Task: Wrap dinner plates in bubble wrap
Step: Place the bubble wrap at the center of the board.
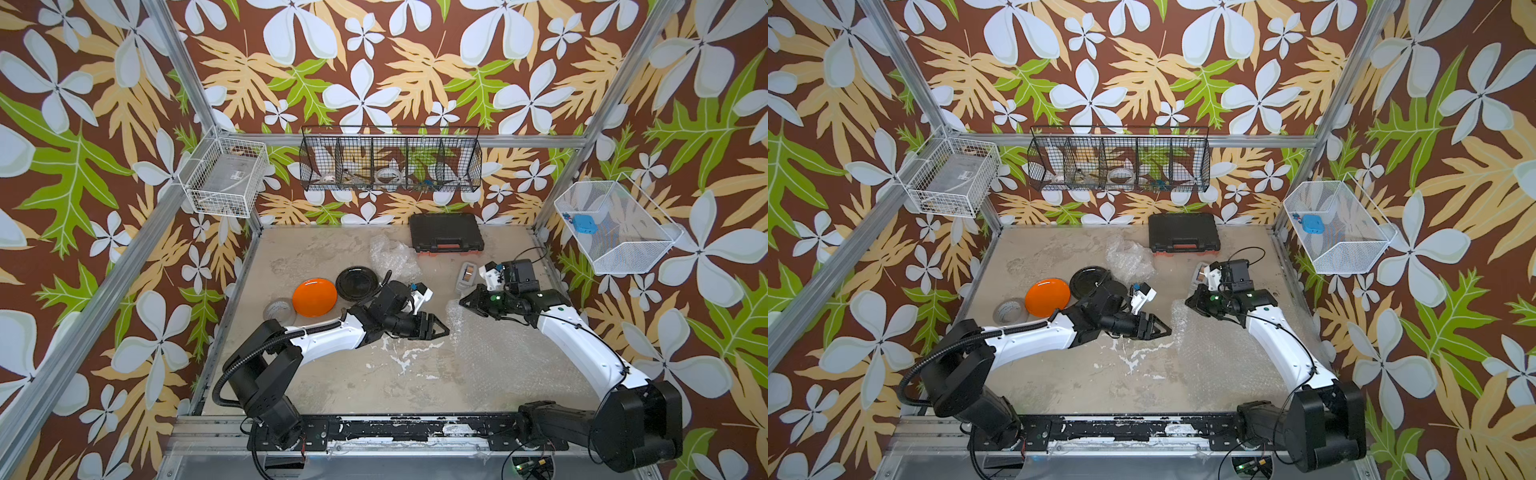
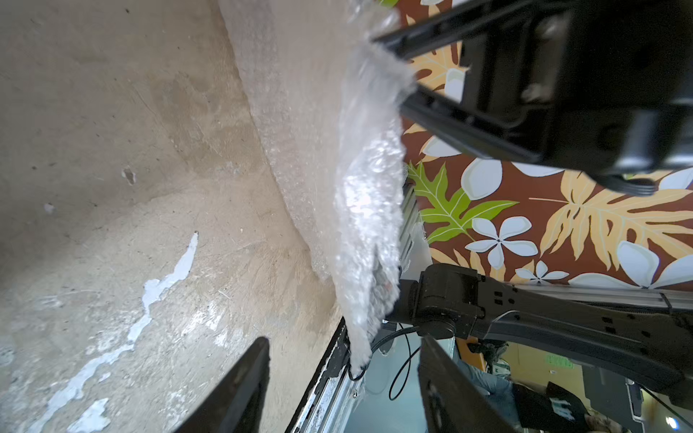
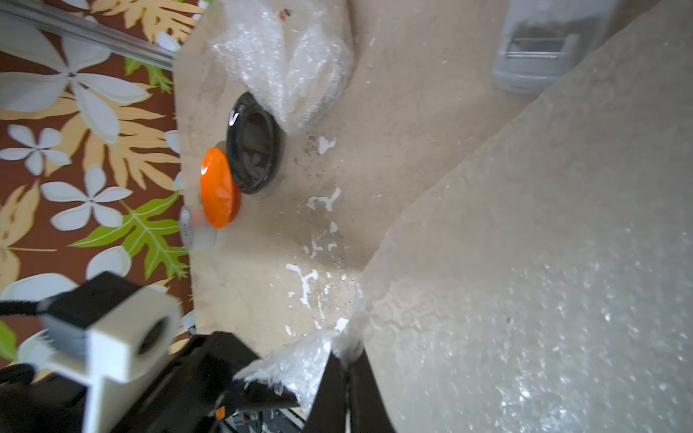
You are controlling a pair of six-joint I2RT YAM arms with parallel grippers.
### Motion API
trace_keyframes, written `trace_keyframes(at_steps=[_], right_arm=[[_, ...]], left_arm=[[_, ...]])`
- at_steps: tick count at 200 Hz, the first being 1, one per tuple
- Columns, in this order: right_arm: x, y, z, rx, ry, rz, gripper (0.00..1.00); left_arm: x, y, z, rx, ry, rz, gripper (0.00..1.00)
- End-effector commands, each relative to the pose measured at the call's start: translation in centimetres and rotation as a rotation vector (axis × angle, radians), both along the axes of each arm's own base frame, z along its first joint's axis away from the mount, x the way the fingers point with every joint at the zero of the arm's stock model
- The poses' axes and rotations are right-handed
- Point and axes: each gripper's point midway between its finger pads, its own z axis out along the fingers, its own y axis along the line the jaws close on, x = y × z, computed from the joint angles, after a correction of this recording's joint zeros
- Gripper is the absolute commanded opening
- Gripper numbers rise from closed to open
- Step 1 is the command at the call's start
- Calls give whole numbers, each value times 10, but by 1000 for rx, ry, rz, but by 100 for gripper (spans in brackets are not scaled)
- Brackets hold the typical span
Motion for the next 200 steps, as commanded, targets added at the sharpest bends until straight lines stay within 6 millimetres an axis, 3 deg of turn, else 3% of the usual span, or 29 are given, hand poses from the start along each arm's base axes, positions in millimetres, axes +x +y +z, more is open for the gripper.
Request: trace_keyframes(at_steps=[1, 30, 52, 64, 82, 95, 137, 166, 181, 200], right_arm=[[2, 19, 25, 140, -24, 9, 0], [-1, 36, 38, 198, -33, 29, 0], [-1, 41, 38, 189, -39, 38, 0], [3, 37, 37, 146, -52, 33, 1], [11, 30, 32, 57, -56, 34, 31], [17, 21, 25, -17, -57, 20, 40], [16, 13, -17, -104, -2, 43, 43], [1, 8, -55, -140, 71, 59, 43], [-9, 6, -75, -144, 110, 64, 45], [-28, -4, -108, -189, 182, 50, 47]], left_arm=[[3, -18, 16, -100, -40, -2, 65], [3, -29, 4, -59, -57, 4, 61], [4, -21, 1, 12, -77, 37, 18], [3, -7, -3, 90, -87, 60, 6], [-3, 26, -15, 249, -84, 97, 1], [-11, 54, -23, 363, -74, 100, 0], [-42, 171, -57, 585, 67, 118, 0], [-22, 262, -65, 804, 79, 283, 0], [-10, 266, -62, 795, 78, 313, 0], [3, 279, -69, 915, 78, 316, 0]])
